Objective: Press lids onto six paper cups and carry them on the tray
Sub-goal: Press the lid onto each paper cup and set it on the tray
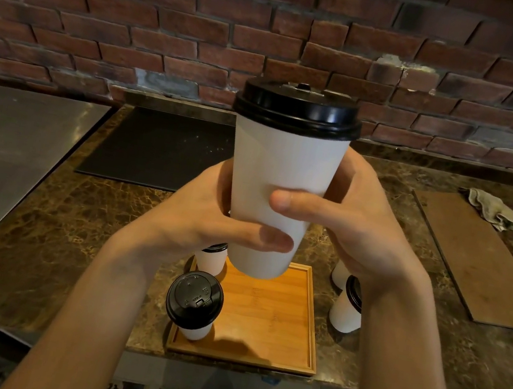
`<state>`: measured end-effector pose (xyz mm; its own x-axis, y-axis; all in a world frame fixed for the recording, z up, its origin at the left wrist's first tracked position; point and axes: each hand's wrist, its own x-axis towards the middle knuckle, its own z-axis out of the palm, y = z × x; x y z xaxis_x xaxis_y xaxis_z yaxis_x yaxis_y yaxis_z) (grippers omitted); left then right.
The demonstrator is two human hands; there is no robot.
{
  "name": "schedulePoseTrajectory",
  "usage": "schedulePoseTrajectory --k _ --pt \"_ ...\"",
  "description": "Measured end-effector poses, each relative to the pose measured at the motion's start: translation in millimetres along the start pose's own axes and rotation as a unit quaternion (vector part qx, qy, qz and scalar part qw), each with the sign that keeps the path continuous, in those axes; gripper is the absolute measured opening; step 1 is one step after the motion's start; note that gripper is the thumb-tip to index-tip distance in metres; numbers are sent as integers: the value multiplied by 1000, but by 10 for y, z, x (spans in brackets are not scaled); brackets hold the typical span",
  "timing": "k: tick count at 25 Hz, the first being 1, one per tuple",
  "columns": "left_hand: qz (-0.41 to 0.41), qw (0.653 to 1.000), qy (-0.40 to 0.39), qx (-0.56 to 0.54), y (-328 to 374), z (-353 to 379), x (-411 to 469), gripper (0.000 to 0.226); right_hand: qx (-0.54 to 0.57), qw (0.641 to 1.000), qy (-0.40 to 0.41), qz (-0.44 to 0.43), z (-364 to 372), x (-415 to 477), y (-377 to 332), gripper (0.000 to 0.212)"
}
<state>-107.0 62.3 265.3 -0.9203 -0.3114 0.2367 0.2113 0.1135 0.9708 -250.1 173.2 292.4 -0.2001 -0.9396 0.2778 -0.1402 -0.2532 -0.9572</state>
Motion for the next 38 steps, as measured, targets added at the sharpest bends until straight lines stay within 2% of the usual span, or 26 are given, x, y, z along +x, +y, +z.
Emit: schedulePoseTrajectory --k 6,9,14,21,25,30,38 --pt "-6 1000 26 2 -25 19 2 62 -36 999 31 7 53 -1 0 69" --pt "-6 998 54 11 -42 28 7 68 -64 997 48 4 68 6 -12 69" --pt "-9 989 129 73 -95 16 35 85 -106 989 104 -2 137 23 3 63" --pt "10 977 191 94 -137 133 89 85 -179 965 190 3 270 83 50 71" --pt "1 979 173 103 -100 128 71 87 -166 969 181 -6 239 62 39 68" --pt "4 985 142 98 -48 124 49 82 -123 985 121 -22 145 49 20 69" --pt "-8 995 90 48 3 96 12 76 -27 997 64 -33 38 30 31 55"
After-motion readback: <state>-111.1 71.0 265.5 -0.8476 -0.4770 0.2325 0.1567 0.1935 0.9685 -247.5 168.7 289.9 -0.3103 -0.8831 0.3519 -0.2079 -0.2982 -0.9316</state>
